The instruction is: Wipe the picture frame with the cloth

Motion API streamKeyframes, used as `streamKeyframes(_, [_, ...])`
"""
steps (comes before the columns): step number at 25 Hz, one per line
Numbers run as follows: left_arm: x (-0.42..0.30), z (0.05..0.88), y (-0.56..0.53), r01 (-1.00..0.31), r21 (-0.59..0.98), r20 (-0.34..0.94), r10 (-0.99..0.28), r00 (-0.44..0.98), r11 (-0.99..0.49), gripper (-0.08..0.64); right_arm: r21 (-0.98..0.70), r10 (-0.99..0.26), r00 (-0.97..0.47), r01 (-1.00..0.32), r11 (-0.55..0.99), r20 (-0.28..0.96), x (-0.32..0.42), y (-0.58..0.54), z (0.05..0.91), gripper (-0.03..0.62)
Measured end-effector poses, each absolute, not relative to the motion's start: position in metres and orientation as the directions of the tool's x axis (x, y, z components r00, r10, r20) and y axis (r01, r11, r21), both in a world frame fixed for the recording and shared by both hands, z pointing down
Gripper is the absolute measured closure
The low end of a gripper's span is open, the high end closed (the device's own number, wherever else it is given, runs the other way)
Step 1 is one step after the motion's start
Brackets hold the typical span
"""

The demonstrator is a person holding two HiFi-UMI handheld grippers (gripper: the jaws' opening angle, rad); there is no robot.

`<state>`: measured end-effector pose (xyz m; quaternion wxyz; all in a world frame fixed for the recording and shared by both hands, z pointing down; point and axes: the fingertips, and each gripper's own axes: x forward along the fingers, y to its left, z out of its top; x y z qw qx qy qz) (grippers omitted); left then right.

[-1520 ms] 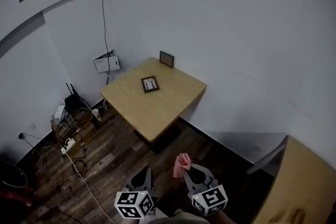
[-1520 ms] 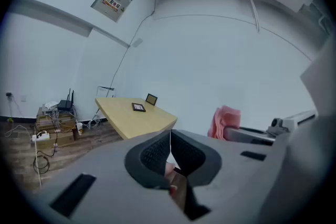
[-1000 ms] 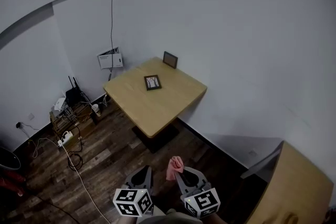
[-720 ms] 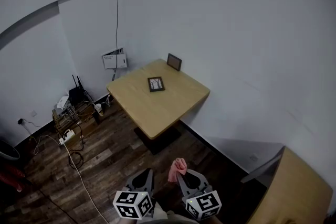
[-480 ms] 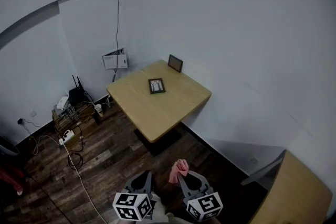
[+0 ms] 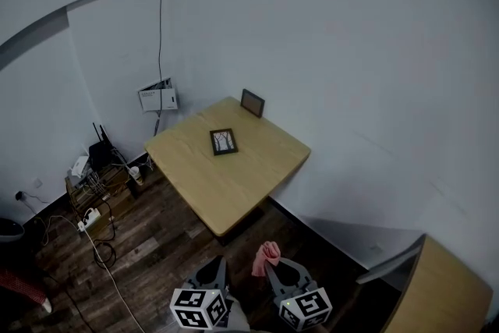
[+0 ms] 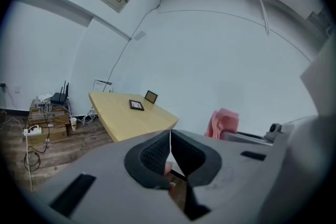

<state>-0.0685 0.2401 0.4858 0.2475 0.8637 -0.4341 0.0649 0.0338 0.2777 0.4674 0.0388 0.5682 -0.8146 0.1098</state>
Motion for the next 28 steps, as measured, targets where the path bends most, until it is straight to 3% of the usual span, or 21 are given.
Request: streamKeyframes(28, [-0.103,0.497,-0.026,-0.773,0.394,0.396,-0.667,0.631,-0.498,0.554,-0.113,-0.929,-0.326,-0.944,0.310,0.174,0.002,0.005,0.441,0.574])
